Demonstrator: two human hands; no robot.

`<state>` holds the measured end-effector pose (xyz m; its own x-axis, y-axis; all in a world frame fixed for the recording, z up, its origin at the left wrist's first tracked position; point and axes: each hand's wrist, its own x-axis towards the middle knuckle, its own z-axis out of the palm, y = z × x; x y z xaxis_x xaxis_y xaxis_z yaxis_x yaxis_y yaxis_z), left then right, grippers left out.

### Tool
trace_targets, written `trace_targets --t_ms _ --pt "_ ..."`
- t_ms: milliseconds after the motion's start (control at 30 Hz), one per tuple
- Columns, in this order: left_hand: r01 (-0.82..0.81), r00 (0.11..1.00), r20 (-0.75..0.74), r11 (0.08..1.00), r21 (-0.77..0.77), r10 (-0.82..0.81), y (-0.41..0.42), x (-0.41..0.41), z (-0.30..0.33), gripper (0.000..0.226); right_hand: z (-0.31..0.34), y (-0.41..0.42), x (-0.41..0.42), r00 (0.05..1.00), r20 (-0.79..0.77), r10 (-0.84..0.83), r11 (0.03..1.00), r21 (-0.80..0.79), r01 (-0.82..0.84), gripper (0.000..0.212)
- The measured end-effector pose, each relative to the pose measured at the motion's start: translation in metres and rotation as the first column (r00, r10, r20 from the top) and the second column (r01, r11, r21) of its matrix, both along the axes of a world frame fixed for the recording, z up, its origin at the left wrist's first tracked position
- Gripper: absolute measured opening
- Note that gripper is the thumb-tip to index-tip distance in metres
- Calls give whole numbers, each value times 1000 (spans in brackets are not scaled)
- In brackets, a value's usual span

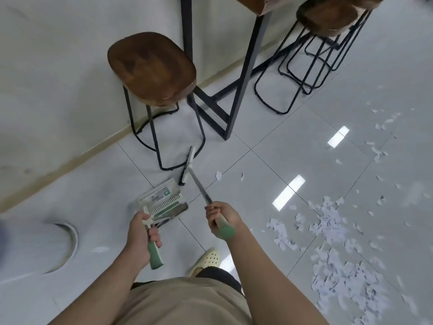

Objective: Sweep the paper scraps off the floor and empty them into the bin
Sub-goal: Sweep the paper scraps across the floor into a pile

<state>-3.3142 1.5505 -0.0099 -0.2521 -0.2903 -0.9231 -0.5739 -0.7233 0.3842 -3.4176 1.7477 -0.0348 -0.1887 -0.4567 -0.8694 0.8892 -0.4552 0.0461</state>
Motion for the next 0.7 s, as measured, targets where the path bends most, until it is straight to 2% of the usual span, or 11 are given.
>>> trace_targets --t_ms 67,133,233,367,467,600,700 --pt "27 1000 -5 1000 -10 -27 7 -15 2 18 -6 14 -18 998 51 -45 999 -22 46 20" --pt "68 998 0 997 -26 -68 16 -32 2 15 -12 28 -31 994 66 -83 996 32 81 23" --pt "146 989 -6 989 -39 -146 31 -61 1 11 -17 49 -44 999 24 -34 976 216 29 30" --pt "266 963 -41 963 -41 -268 48 -104 -2 13 -16 62 -62 999 12 51 899 435 -51 15" --pt "364 929 -63 931 -38 -365 52 -137 0 18 -9 54 -88 999 -28 47 825 565 -23 9" --pt "458 887 -89 888 34 -454 45 -183 -8 21 9 39 -128 975 -115 -189 769 600 219 12" --pt "572 818 -105 818 62 -565 35 -228 -16 20 30 38 -150 863 -173 -475 662 576 480 11"
